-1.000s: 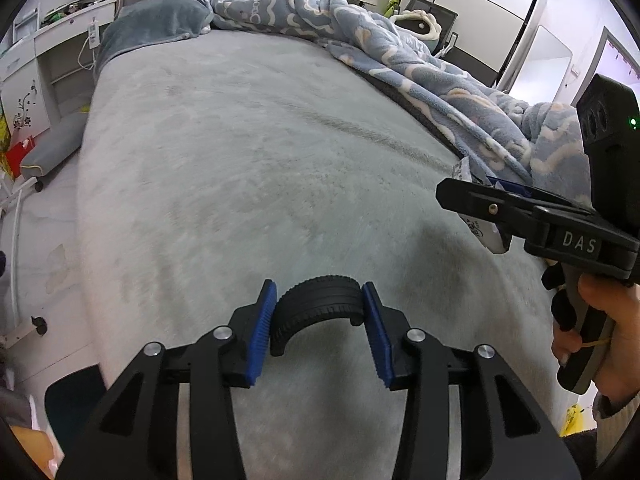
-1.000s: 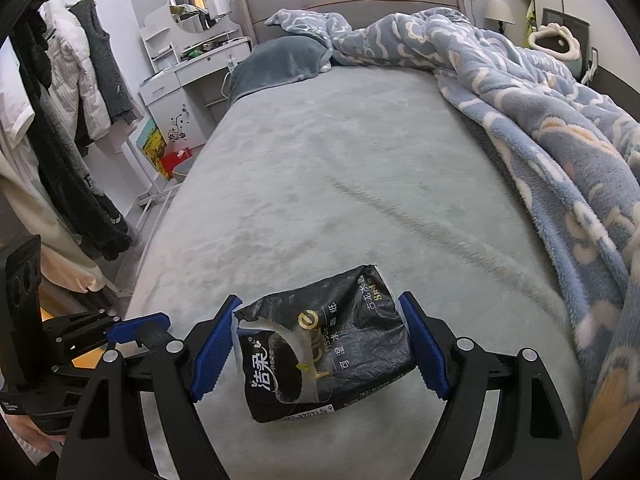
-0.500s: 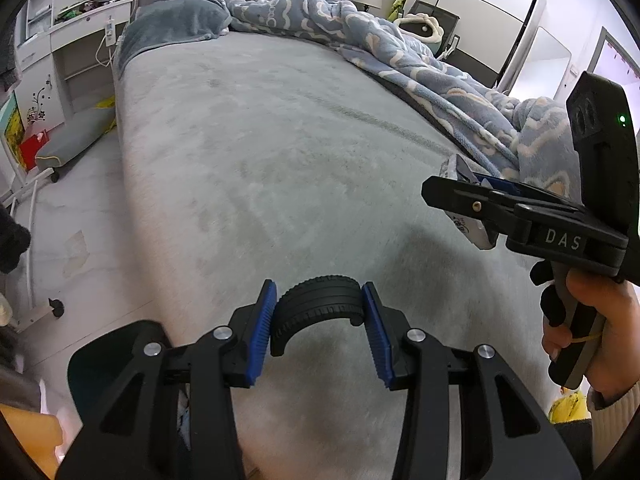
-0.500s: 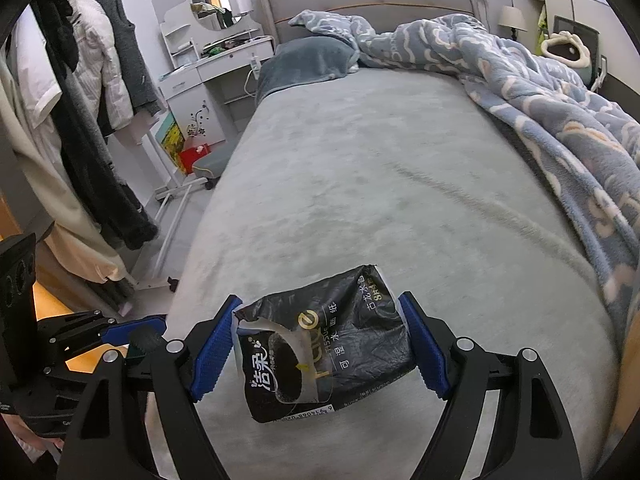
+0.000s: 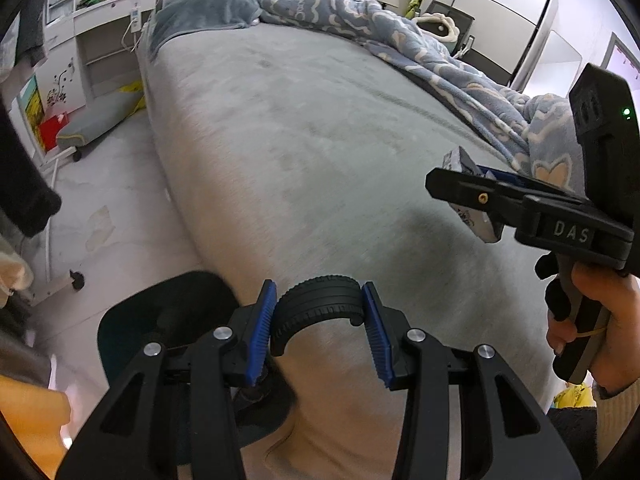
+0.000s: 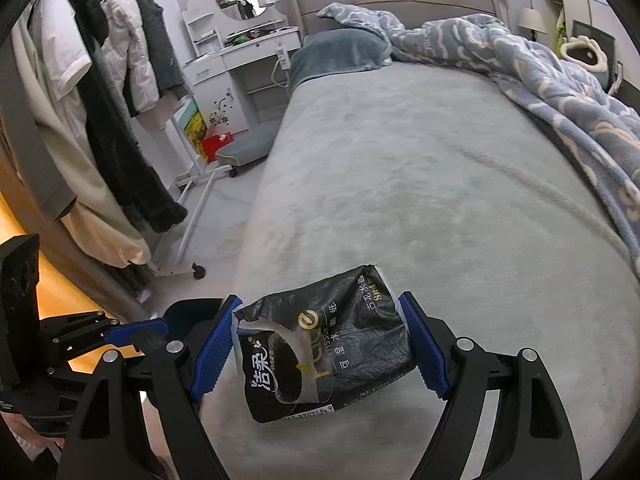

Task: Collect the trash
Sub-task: 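Carry the rubber ring and black pack in both tools over the bin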

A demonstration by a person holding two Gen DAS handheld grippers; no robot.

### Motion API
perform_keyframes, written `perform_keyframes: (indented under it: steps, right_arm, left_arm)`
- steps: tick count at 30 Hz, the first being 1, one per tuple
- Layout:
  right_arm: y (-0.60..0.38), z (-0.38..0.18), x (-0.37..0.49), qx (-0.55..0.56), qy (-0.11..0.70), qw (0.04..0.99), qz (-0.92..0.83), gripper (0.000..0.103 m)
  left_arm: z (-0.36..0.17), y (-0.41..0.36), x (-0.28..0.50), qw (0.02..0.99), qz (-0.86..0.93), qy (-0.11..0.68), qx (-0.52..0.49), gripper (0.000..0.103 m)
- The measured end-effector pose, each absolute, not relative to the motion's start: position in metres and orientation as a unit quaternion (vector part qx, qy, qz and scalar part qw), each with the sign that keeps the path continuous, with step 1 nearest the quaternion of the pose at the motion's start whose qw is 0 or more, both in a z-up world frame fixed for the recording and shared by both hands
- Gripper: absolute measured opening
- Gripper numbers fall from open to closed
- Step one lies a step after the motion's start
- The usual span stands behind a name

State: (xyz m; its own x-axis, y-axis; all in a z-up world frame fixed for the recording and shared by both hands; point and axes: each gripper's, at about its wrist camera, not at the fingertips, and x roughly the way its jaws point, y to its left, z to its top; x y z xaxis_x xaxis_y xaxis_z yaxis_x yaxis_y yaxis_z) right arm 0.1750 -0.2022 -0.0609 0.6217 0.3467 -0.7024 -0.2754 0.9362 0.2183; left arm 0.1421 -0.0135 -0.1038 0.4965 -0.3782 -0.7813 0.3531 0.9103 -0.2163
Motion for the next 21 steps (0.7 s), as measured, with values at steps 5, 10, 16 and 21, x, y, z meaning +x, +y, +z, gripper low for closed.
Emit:
perform_keyframes:
  steps: [5, 10, 16, 21]
  right_arm:
    - [-0.167, -0.061, 0.172, 0.042, 0.4, 0.895, 0.192, 0.08]
    - [-0.134, -0.061, 0.173, 0.033, 0.401, 0.891, 0.211, 0.08]
    - [-0.097, -0.068, 0.181, 0.02, 0.41, 0.883, 0.23, 0.08]
    - [-0.073, -0.073, 0.186, 0.013, 0.414, 0.877, 0.244, 0.08]
  left_arm:
    - [-0.111, 0.017, 0.138, 0.865, -0.196, 0.462, -0.023, 0.046]
    - [-0.12, 0.049, 0.136, 0.864, -0.177, 0.471, -0.029, 0.046]
    - [-0.139, 0.086, 0.143, 0.847, -0.156, 0.505, -0.049, 0.047]
    - [-0.156, 0.113, 0.146, 0.832, -0.142, 0.532, -0.066, 0.048]
